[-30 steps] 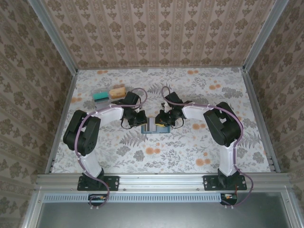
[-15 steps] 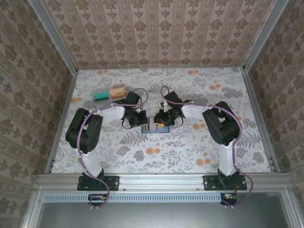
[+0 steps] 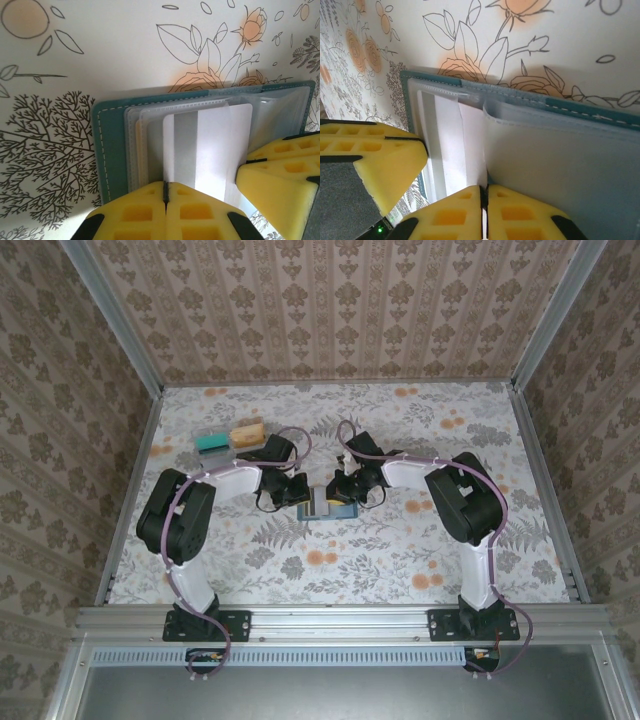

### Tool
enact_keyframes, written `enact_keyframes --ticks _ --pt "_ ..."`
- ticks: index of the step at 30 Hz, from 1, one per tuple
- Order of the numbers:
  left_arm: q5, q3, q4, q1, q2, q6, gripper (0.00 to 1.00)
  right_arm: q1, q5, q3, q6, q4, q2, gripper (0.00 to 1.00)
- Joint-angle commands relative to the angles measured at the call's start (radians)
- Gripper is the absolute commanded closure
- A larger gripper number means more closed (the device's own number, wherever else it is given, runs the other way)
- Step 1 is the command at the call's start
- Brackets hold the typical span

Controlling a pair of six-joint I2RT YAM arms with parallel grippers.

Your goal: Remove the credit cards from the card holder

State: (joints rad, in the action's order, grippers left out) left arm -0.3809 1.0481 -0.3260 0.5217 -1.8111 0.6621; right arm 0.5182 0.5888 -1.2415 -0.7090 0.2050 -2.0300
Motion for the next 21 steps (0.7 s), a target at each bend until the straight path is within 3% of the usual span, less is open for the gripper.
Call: enact_keyframes --ticks 1,6,21 --pt "0.066 -0.052 -0.078 0.000 -0.039 -0.001 0.94 -0.004 0.004 0.025 0.003 -0.030 0.008 0.94" --pt "0.054 -0.051 -0.071 0.001 -0.027 -0.020 0.86 -0.039 -0.012 0.106 -0.005 -0.050 0.080 1.00" --pt "-0.016 0.006 -0.005 0.008 0.082 -0.051 0.67 -0.084 0.010 0.319 -0.088 -0.251 0.323 1.00"
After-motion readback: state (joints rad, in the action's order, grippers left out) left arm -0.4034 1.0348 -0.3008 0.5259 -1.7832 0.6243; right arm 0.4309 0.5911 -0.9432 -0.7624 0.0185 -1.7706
